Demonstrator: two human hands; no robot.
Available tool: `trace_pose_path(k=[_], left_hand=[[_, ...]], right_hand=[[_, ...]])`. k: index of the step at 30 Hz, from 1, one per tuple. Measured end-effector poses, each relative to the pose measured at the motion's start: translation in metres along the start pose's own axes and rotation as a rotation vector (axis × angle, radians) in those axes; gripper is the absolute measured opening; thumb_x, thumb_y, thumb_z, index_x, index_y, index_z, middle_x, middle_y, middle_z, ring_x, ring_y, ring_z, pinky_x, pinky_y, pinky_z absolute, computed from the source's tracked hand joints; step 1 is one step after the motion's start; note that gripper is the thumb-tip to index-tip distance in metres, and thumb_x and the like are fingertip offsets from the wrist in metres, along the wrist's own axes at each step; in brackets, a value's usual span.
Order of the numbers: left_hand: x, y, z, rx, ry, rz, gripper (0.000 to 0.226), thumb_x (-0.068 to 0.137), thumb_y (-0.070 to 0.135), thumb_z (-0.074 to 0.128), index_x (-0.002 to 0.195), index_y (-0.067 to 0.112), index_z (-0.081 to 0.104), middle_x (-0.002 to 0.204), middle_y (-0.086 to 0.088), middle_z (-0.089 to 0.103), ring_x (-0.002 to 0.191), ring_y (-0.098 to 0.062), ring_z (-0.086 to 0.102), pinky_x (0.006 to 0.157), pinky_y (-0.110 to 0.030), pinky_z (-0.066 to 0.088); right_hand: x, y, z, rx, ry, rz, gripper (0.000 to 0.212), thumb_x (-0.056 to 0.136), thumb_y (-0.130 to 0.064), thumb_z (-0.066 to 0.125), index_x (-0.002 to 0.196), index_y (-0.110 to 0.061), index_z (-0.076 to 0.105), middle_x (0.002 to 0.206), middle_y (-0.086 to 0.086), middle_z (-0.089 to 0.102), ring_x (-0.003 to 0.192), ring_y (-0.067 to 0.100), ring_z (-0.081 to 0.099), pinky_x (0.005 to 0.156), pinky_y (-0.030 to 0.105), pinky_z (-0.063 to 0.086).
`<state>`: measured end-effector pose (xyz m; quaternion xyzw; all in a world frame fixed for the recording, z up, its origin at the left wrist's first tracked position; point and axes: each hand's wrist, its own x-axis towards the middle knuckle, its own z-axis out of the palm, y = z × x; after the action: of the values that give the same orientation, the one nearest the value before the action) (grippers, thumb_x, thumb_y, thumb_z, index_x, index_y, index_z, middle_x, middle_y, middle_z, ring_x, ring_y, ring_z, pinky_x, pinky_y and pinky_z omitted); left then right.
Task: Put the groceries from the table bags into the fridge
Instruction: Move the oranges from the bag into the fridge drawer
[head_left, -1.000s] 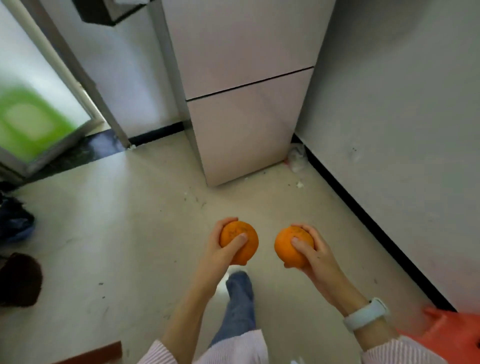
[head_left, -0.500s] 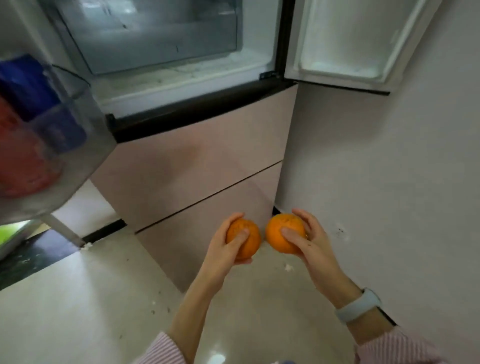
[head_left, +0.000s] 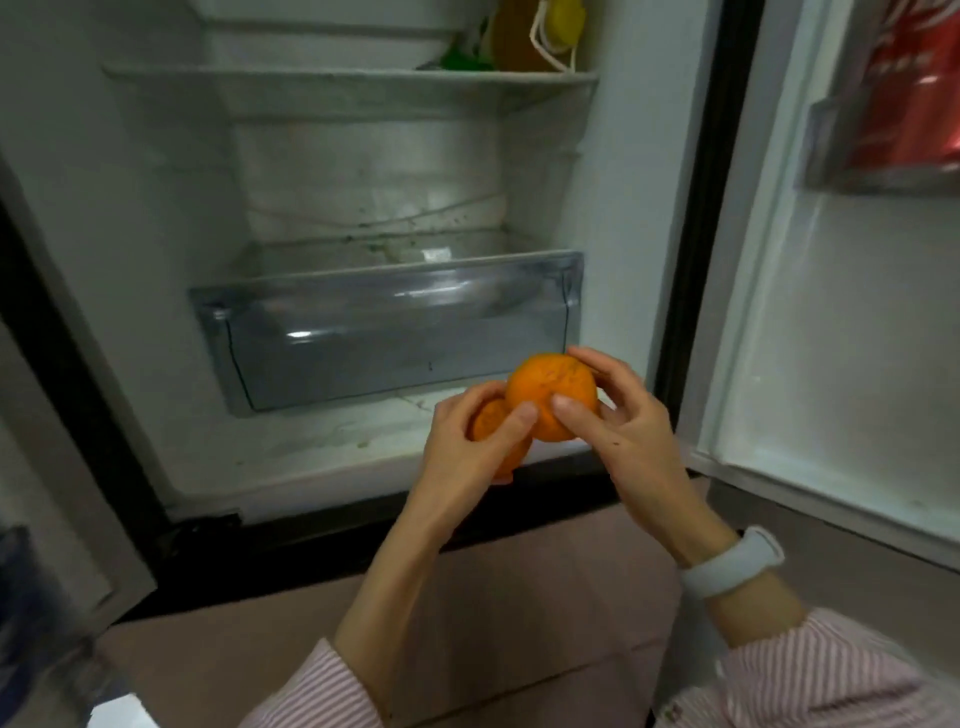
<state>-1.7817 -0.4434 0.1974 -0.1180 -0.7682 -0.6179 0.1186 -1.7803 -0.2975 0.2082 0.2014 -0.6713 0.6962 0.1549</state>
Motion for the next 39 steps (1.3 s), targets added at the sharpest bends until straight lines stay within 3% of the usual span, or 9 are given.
trace_pose_path(k=[4,12,15,20,23,26,31,35,39], left_hand=[[0.050,0.005,-0.014,0.096,0.100,0.015,0.052,0.056,0.067,0.062,0.099,0.038,0.056,0.120,-0.001,0.043,0.092,-0.014,0.060,0.063,-0.032,0.059],[0.094,0.006,-0.062,0.096,0.428,0.069,0.051,0.057,0.060,0.066,0.101,0.036,0.056,0.123,0.003,0.040,0.096,-0.009,0.056,0.059,-0.021,0.055],[0.108,0.009,-0.089,0.145,0.563,0.100,0.050,0.059,0.063,0.072,0.100,0.040,0.056,0.123,0.001,0.038,0.099,-0.009,0.054,0.073,-0.032,0.056],[0.124,0.005,-0.128,0.239,0.709,0.115,0.066,0.050,0.070,0.061,0.104,0.032,0.060,0.123,-0.003,0.040,0.102,-0.014,0.051,0.096,-0.042,0.047],[0.127,-0.001,-0.145,0.233,0.738,0.134,0.071,0.046,0.076,0.062,0.101,0.030,0.065,0.121,-0.006,0.042,0.101,-0.019,0.055,0.088,-0.050,0.051],[0.125,0.000,-0.150,0.226,0.749,0.126,0.052,0.047,0.069,0.063,0.092,0.044,0.057,0.122,-0.001,0.037,0.105,-0.016,0.052,0.094,-0.038,0.046],[0.126,0.023,-0.153,0.316,0.775,0.205,0.064,0.046,0.069,0.055,0.102,0.038,0.053,0.120,0.003,0.034,0.099,-0.007,0.045,0.088,-0.015,0.030],[0.138,0.047,-0.156,0.416,0.718,0.267,0.057,0.054,0.062,0.063,0.104,0.035,0.056,0.127,-0.001,0.033,0.099,-0.006,0.043,0.088,-0.014,0.029],[0.149,0.060,-0.152,0.476,0.607,0.247,0.046,0.057,0.057,0.063,0.098,0.038,0.053,0.128,-0.001,0.032,0.102,-0.006,0.041,0.090,-0.017,0.029]], right_hand=[[0.059,0.007,0.014,0.146,-0.057,-0.038,0.042,0.070,-0.020,0.062,0.110,-0.015,0.051,0.109,0.004,0.060,0.088,-0.004,0.062,0.074,0.013,0.050],[0.139,0.030,0.048,0.064,-0.263,-0.124,0.022,0.093,-0.023,0.044,0.109,-0.030,0.056,0.117,-0.010,0.059,0.112,0.003,0.054,0.096,0.020,0.044],[0.168,0.056,0.059,-0.304,-0.195,-0.252,0.028,0.093,-0.011,0.046,0.120,-0.018,0.053,0.121,-0.003,0.055,0.119,0.014,0.048,0.102,0.020,0.034],[0.224,0.089,0.074,-1.072,-0.171,-0.487,0.052,0.085,-0.021,0.057,0.135,-0.015,0.041,0.141,0.010,0.041,0.133,0.028,0.034,0.113,0.050,0.014],[0.239,0.094,0.083,-1.222,-0.167,-0.572,0.052,0.071,-0.023,0.074,0.120,-0.015,0.057,0.113,0.008,0.061,0.106,0.027,0.058,0.097,0.050,0.037],[0.243,0.097,0.087,-1.226,-0.065,-0.661,0.047,0.058,-0.018,0.084,0.100,-0.017,0.065,0.092,0.004,0.065,0.084,0.023,0.063,0.079,0.039,0.046],[0.231,0.095,0.074,-1.130,0.022,-0.835,0.040,0.068,-0.022,0.077,0.105,-0.018,0.062,0.092,0.003,0.062,0.087,0.018,0.052,0.084,0.032,0.028],[0.213,0.058,0.056,-1.074,-0.135,-0.771,0.036,0.074,-0.044,0.056,0.103,-0.024,0.064,0.091,-0.002,0.061,0.087,0.018,0.055,0.079,0.028,0.030],[0.196,0.006,0.042,-1.054,-0.495,-0.467,0.041,0.072,-0.047,0.069,0.108,-0.030,0.060,0.102,-0.009,0.057,0.096,0.009,0.051,0.082,0.024,0.037]])
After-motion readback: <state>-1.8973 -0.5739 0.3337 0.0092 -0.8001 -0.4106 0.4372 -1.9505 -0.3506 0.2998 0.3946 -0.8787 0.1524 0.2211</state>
